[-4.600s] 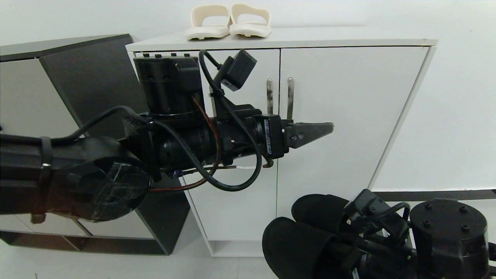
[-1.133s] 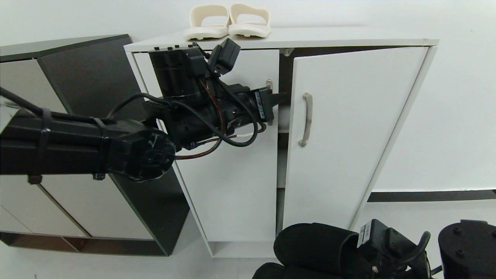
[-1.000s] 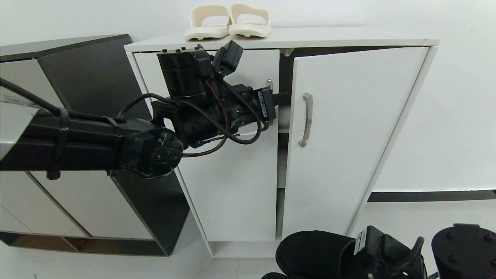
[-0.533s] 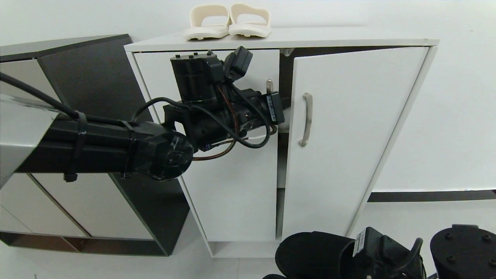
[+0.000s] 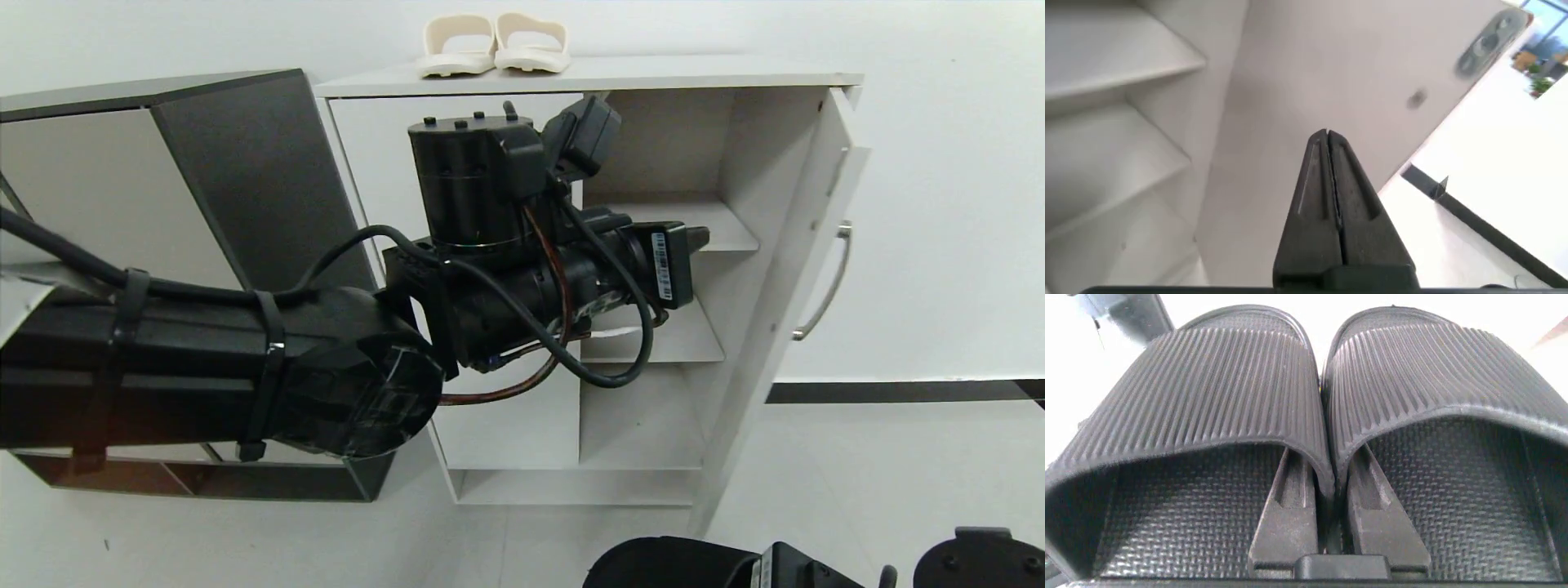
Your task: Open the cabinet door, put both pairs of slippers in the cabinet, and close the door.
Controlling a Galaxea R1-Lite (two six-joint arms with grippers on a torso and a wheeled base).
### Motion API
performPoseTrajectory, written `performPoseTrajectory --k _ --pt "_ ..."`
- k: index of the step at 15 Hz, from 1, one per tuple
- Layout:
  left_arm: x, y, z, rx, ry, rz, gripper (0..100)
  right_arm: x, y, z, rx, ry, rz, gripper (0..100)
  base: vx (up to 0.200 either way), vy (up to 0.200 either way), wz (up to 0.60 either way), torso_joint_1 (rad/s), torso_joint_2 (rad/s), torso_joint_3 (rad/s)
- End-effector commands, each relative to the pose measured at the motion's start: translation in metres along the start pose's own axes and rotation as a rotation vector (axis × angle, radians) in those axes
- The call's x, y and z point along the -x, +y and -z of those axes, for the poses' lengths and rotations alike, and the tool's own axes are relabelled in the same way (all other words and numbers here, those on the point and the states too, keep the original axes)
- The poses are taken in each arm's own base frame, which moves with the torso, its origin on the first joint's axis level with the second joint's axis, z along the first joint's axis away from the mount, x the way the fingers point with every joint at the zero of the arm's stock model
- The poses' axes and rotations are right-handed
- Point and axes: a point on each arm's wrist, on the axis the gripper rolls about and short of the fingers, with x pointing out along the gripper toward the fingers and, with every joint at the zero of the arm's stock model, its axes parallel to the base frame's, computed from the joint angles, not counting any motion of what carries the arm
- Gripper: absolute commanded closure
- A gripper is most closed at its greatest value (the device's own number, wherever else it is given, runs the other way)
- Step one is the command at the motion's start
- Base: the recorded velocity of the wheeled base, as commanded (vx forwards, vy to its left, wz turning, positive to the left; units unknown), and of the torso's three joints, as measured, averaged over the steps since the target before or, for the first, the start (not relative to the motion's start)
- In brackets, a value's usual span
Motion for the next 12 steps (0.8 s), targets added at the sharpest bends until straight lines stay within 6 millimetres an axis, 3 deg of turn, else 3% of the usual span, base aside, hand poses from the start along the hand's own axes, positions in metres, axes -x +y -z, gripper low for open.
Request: performPoseTrajectory --k 1,3,6,9,10,11,12 --pt "0.010 -0.001 -0.002 -0.021 -0.014 -0.036 100 -0.012 -0.009 -0.005 -0.028 0.010 0.061 100 0.000 0.000 0.00 0.000 0.00 0.000" --pt "0.034 0.016 -0.014 -0.048 -0.097 -0.192 100 -0.026 -0.035 -0.013 -0.088 0.004 0.261 100 0.000 0.000 0.00 0.000 0.00 0.000" --pt "0.125 0.026 -0.024 -0.049 -0.073 -0.459 100 -0.026 -0.064 -0.036 -0.185 -0.119 0.384 100 0.000 0.000 0.00 0.000 0.00 0.000" --pt "0.229 0.038 0.004 -0.036 0.049 -0.829 100 -0.030 -0.082 -0.043 -0.232 -0.142 0.460 100 0.000 0.000 0.00 0.000 0.00 0.000" --pt "0.251 0.033 0.012 -0.039 0.034 -0.883 100 -0.030 -0.082 -0.043 -0.235 -0.141 0.463 100 0.000 0.000 0.00 0.000 0.00 0.000" --pt "0.295 0.014 0.029 -0.056 -0.036 -0.994 100 -0.030 -0.083 -0.042 -0.237 -0.138 0.469 100 0.000 0.000 0.00 0.000 0.00 0.000" --pt "0.322 0.003 0.048 -0.073 -0.065 -1.116 100 -0.029 -0.082 -0.042 -0.234 -0.139 0.471 100 0.000 0.000 0.00 0.000 0.00 0.000"
